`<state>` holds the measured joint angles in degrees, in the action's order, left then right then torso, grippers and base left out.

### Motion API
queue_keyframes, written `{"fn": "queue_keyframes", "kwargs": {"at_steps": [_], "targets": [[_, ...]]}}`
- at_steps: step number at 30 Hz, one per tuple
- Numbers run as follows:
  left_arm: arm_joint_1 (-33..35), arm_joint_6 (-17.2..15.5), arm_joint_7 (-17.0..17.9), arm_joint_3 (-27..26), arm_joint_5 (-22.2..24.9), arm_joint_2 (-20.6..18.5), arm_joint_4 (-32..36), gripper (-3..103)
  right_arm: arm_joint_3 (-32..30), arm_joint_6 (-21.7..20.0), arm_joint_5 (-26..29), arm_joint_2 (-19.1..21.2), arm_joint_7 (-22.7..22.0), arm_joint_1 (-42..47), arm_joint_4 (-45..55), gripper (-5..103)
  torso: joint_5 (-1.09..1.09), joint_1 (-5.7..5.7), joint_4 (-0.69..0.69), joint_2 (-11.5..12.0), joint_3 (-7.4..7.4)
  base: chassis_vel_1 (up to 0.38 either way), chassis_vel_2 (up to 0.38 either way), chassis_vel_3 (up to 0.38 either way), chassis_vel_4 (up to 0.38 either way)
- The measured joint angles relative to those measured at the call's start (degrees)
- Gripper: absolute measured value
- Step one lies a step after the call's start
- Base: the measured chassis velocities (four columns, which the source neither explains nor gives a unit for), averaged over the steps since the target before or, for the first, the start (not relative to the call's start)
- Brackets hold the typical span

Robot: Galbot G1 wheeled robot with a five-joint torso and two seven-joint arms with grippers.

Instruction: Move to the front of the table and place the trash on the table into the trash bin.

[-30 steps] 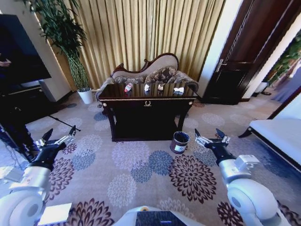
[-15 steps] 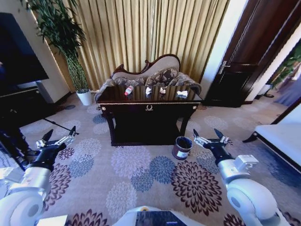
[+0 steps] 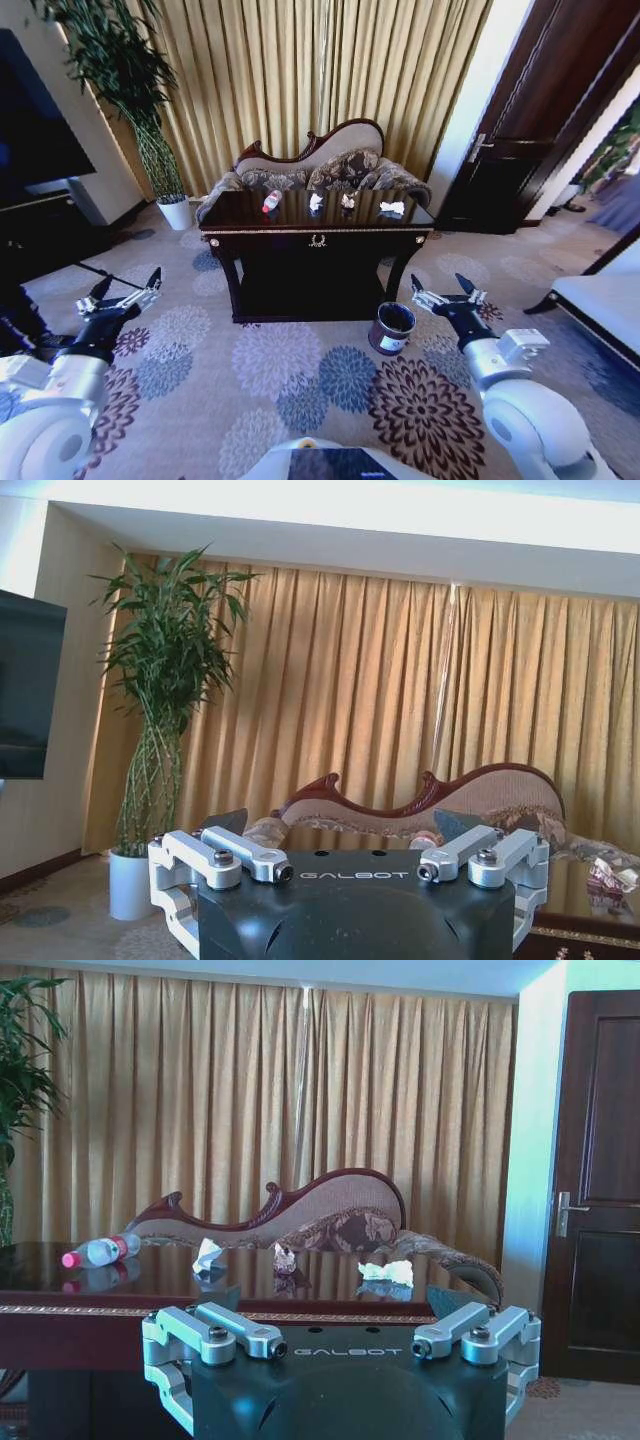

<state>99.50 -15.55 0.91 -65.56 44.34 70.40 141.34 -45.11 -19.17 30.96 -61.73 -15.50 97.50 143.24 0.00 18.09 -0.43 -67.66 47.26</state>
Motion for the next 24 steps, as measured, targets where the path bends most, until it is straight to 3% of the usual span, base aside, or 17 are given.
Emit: {"fn": "queue_keyframes", "kwargs": {"at_steps": [24], "targets": [[0.17,0.16,-0.91,-0.11,0.04,0.23,-0.06,100,0.03,-0.02,0.02,0.12,-0.04,0.07,0.0,100,-0.01,-0.01,0.0,-0.01,0.0,-0.163,0.162,0.176,-0.165]]}}
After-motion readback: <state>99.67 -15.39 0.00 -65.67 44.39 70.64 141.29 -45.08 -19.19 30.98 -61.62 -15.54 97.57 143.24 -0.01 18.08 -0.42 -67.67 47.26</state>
